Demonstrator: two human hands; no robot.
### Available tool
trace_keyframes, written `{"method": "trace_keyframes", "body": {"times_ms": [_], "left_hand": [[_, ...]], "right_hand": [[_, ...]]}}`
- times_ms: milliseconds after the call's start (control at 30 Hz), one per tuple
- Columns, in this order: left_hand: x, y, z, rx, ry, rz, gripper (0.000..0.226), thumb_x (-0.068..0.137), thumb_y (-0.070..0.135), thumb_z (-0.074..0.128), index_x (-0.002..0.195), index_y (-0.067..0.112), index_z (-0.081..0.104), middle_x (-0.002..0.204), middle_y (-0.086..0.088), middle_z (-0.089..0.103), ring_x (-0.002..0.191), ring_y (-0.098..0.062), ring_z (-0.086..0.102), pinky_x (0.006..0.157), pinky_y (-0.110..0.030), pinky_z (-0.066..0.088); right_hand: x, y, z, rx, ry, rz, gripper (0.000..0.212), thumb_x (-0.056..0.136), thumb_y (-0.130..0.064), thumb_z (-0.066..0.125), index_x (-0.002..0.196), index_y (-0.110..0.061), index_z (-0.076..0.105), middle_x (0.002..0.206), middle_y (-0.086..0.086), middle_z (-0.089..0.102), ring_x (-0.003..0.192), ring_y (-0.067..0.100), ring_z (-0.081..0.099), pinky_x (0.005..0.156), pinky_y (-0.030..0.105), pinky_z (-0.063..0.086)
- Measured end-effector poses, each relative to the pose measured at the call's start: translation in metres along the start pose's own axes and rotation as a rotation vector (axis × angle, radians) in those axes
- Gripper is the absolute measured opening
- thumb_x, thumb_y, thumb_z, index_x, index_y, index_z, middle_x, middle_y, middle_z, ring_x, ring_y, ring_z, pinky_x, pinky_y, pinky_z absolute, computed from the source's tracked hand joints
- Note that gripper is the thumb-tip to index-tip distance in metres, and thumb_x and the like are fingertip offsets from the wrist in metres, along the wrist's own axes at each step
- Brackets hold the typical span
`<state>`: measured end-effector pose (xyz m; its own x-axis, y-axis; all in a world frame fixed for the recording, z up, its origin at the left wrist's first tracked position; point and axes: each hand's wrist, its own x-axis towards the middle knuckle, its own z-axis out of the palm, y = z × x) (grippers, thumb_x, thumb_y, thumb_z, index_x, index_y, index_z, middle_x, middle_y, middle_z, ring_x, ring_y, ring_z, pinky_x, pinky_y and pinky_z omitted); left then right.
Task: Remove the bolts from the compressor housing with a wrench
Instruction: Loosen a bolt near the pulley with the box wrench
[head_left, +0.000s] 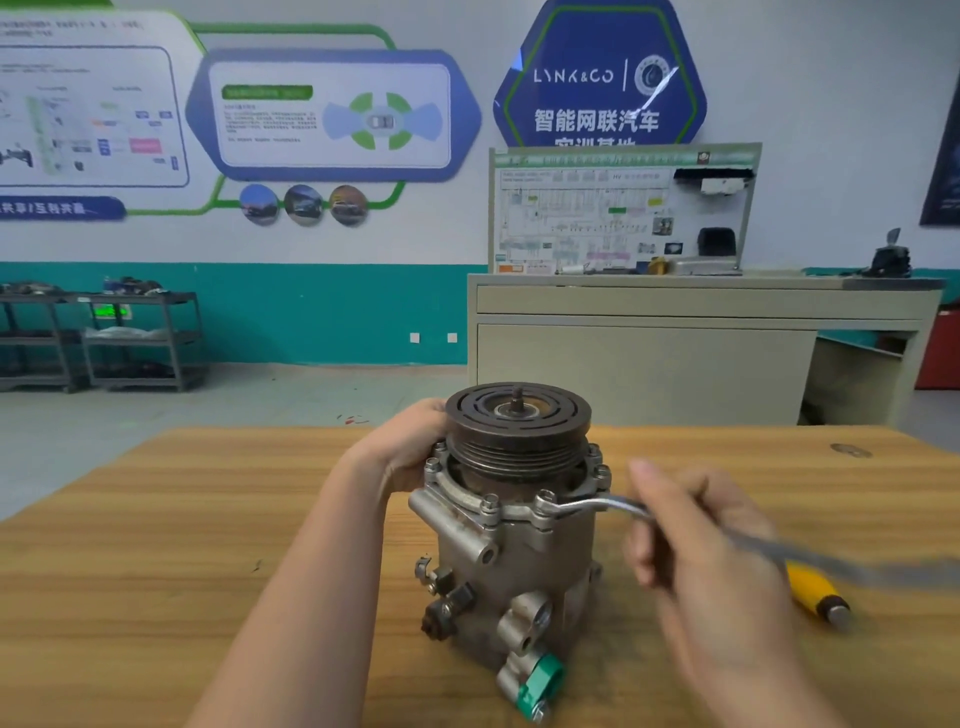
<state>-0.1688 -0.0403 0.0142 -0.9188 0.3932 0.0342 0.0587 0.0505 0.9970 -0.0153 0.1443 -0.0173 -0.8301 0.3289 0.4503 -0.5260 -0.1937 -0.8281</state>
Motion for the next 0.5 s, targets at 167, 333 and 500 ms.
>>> {"method": "trace_keyframes", "body": {"times_ms": [167, 333, 500], "left_hand": [[0.000, 0.002, 0.000, 0.036, -0.015, 0.018, 0.016, 0.095, 0.001, 0.050, 0.091, -0.002, 0.066, 0.073, -0.011, 0.072, 0.062, -0.017, 0.069, 0.053, -0.023, 0.054], [0.004, 0.006, 0.000, 0.197, 0.007, 0.075, 0.020, 0.096, 0.002, 0.049, 0.083, 0.007, 0.063, 0.061, 0.000, 0.071, 0.053, -0.007, 0.066, 0.047, -0.017, 0.050], [0.007, 0.002, -0.004, 0.178, 0.012, 0.022, 0.018, 0.097, 0.008, 0.051, 0.089, 0.007, 0.067, 0.073, -0.007, 0.073, 0.063, -0.016, 0.069, 0.054, -0.024, 0.053]], "right_hand": [[0.050, -0.011, -0.008, 0.135, -0.155, 0.193, 0.026, 0.069, -0.026, 0.068, 0.049, -0.018, 0.054, 0.047, 0.006, 0.048, 0.034, 0.008, 0.040, 0.033, 0.014, 0.026], [0.035, -0.028, -0.011, -0.038, 0.022, -0.157, 0.042, 0.070, -0.037, 0.077, 0.048, -0.017, 0.047, 0.040, 0.004, 0.051, 0.031, 0.010, 0.042, 0.034, 0.015, 0.031], [0.006, -0.009, 0.003, -0.257, 0.162, -0.334, 0.045, 0.076, -0.043, 0.073, 0.054, -0.011, 0.050, 0.048, 0.004, 0.060, 0.035, 0.009, 0.051, 0.041, 0.015, 0.041]]}}
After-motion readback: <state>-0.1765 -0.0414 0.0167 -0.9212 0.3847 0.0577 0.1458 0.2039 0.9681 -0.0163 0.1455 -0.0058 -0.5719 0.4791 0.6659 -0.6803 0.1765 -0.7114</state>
